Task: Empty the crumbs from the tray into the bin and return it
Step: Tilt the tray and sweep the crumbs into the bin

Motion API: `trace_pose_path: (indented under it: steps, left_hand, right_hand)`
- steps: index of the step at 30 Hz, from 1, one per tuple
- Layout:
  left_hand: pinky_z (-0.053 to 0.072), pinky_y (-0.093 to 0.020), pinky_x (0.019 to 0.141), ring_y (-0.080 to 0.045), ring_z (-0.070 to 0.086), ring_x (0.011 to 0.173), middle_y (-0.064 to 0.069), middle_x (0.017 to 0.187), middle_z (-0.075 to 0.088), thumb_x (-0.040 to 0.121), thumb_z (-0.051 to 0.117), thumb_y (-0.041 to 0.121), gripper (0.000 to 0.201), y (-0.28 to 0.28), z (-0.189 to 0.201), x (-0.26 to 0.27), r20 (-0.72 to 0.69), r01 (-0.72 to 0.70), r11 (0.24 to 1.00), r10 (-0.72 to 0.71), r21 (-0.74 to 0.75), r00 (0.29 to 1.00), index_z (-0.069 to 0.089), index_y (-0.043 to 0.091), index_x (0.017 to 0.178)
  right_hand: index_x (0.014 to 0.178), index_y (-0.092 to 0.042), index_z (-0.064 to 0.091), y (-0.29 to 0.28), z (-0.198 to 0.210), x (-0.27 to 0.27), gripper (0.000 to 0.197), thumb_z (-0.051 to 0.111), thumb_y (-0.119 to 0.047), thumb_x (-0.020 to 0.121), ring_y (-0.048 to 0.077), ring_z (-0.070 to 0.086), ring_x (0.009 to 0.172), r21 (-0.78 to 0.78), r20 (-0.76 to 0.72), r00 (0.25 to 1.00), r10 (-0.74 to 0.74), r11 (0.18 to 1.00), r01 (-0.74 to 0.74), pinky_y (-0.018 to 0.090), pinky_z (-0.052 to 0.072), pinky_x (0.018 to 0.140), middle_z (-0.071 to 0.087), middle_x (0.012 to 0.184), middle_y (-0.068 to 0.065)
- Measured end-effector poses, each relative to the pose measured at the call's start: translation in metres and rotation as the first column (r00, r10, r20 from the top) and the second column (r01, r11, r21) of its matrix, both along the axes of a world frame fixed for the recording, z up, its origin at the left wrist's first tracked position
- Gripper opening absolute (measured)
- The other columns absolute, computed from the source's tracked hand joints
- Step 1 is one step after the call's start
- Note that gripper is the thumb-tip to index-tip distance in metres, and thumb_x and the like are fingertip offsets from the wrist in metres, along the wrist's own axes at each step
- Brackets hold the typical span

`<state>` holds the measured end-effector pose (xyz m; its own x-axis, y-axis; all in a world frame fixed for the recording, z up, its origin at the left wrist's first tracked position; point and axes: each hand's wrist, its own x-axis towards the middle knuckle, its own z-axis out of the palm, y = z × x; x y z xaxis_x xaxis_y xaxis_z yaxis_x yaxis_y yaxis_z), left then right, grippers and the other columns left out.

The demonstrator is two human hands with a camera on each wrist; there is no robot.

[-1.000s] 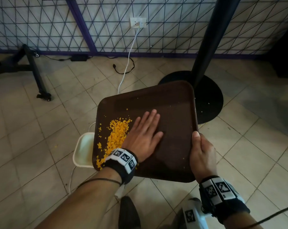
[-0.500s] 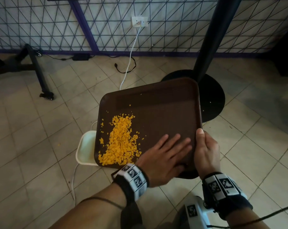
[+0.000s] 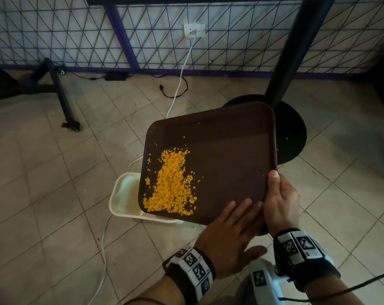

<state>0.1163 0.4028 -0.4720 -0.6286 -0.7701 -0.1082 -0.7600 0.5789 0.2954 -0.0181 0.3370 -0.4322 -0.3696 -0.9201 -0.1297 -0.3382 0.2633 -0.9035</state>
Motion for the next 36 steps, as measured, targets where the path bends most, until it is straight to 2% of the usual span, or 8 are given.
trace_pose_path:
  steps: [3,7,13,20,24,28,31,36]
  left_hand:
    - [0.002,-0.042,0.121,-0.018,-0.001,0.152,0.002,0.166,-0.002,0.105,0.022,0.054,0.065,0.010,-0.020,0.034,0.083,-0.044,0.999,0.045,-0.019,0.996,0.005,0.020,0.157]
    - [-0.002,-0.041,0.119,-0.017,-0.002,0.152,0.000,0.165,0.005,0.105,0.019,0.056,0.064,0.017,-0.038,0.101,0.174,-0.216,0.976,0.210,0.015,0.962,0.008,0.021,0.157]
    - [0.009,-0.046,0.117,-0.021,0.001,0.153,-0.004,0.165,0.010,0.104,0.023,0.055,0.065,0.017,-0.053,0.163,0.311,-0.326,0.944,0.297,0.046,0.903,0.017,0.016,0.156]
    - [-0.010,-0.036,0.119,-0.011,-0.018,0.149,0.004,0.164,-0.010,0.103,0.008,0.058,0.063,0.010,-0.026,0.108,0.088,-0.324,0.944,0.318,0.059,0.944,-0.004,0.026,0.156]
    - [-0.006,-0.037,0.120,-0.014,-0.009,0.152,0.003,0.166,-0.006,0.105,0.014,0.054,0.063,0.022,-0.039,0.081,0.074,-0.213,0.976,0.209,0.053,0.975,0.002,0.022,0.158]
    - [-0.002,-0.041,0.123,-0.007,-0.021,0.148,0.008,0.163,-0.013,0.097,-0.003,0.062,0.066,0.027,-0.053,0.116,0.109,-0.393,0.907,0.379,0.155,0.919,-0.002,0.029,0.155]
    - [-0.009,-0.037,0.121,-0.005,-0.027,0.145,0.007,0.163,-0.016,0.092,-0.012,0.066,0.073,0.026,-0.051,0.138,0.179,-0.463,0.872,0.435,0.158,0.882,-0.003,0.029,0.154]
    - [-0.010,-0.034,0.120,-0.008,-0.018,0.149,0.008,0.164,-0.010,0.102,0.011,0.059,0.063,0.024,-0.029,0.091,0.016,-0.287,0.949,0.287,0.127,0.958,0.006,0.029,0.156]
  right_hand:
    - [0.087,-0.011,0.063,-0.001,0.003,-0.001,0.044,0.033,-0.039,0.103,0.018,0.060,0.073,-0.015,-0.004,1.000,0.001,1.000,-0.001,0.030,0.046,0.061,0.063,0.078,0.002]
    - [0.085,-0.013,0.062,-0.002,0.002,-0.002,0.043,0.033,-0.038,0.103,0.015,0.060,0.074,0.002,0.000,1.000,-0.008,1.000,0.008,0.030,0.047,0.062,0.063,0.079,0.001]
    - [0.086,-0.008,0.063,-0.003,-0.005,-0.006,0.045,0.033,-0.036,0.103,0.019,0.058,0.070,-0.040,-0.077,0.997,-0.006,0.999,0.003,0.032,0.044,0.064,0.060,0.073,0.000]
    - [0.085,-0.003,0.059,-0.002,-0.007,-0.001,0.045,0.032,-0.034,0.104,0.024,0.055,0.066,-0.064,-0.157,0.988,0.009,0.998,-0.020,0.034,0.042,0.059,0.057,0.071,0.005]
    - [0.088,-0.005,0.060,-0.003,-0.008,0.002,0.047,0.030,-0.037,0.103,0.025,0.056,0.069,-0.048,-0.183,0.983,0.002,0.999,-0.011,0.038,0.047,0.063,0.060,0.074,0.007]
    - [0.088,-0.005,0.060,-0.003,-0.008,0.003,0.047,0.030,-0.037,0.103,0.026,0.056,0.069,-0.042,-0.197,0.980,0.009,0.999,-0.017,0.038,0.047,0.063,0.059,0.074,0.006]
    - [0.086,-0.004,0.059,-0.002,-0.006,0.005,0.044,0.031,-0.034,0.104,0.020,0.053,0.066,-0.046,-0.188,0.982,0.023,0.998,-0.032,0.031,0.039,0.060,0.056,0.071,0.003]
    - [0.086,-0.005,0.059,-0.001,-0.005,0.011,0.041,0.033,-0.031,0.104,0.011,0.052,0.066,-0.049,-0.193,0.981,0.034,0.998,-0.044,0.025,0.037,0.056,0.056,0.072,0.001]
